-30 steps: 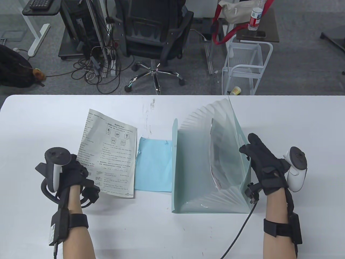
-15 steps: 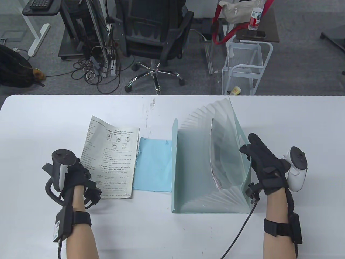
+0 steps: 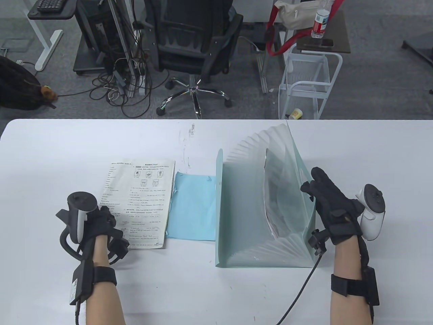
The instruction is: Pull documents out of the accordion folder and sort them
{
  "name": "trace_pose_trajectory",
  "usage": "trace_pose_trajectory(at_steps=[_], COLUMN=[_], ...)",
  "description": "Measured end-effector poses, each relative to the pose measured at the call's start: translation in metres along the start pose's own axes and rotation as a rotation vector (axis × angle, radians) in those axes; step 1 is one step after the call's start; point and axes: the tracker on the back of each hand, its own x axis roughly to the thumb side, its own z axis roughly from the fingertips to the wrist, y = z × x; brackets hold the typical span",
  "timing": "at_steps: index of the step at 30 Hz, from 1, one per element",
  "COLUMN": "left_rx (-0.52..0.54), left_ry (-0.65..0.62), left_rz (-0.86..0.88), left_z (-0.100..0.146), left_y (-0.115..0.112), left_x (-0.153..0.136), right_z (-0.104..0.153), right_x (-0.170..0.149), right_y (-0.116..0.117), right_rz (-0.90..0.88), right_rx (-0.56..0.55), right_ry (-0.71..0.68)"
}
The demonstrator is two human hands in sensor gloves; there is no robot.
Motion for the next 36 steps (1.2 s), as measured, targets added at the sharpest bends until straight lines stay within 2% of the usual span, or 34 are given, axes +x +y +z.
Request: trace_pose_trajectory(at_steps=[3,10,17,20,22,24,28,36], left_rx=[-0.036,-0.128,-0.208,-0.236,-0.267,-0.302,-0.213,-0.089], left_ry=[-0.069,-0.415,-0.723,-0.936,-1.021,-1.07,-1.081,-0.97], left_rz=[0.012,0.168,0.222,0.276,0.287,0.256,0.056,-0.317], left_z=[0.011,0.067,0.141,0.178,0.2,0.22,0.248,0.258], left_y=[0.003,0.012,0.013,0.013,0.01,0.005,-0.01,-0.056], left_x=[0.019,0.09,0.162,0.193,0.21,0.226,0.251,0.277], right_z=[0.0,0.0,0.0,0.0,0.0,0.0,0.0,0.0], right_x=[0.0,0.0,0.0,0.0,0.0,0.0,0.0,0.001], right_y=[0.0,0.0,0.0,0.0,0.0,0.0,0.0,0.0], right_rz=[0.001,-0.005,0.0,-0.006,-0.011,-0.016,-0.022,-0.018], right_rx=[0.002,0.007,0.015,0.021,0.024,0.028,0.033,0.039], right_ry=[0.001,0.0,0.005,0.005,0.005,0.006,0.008,0.007])
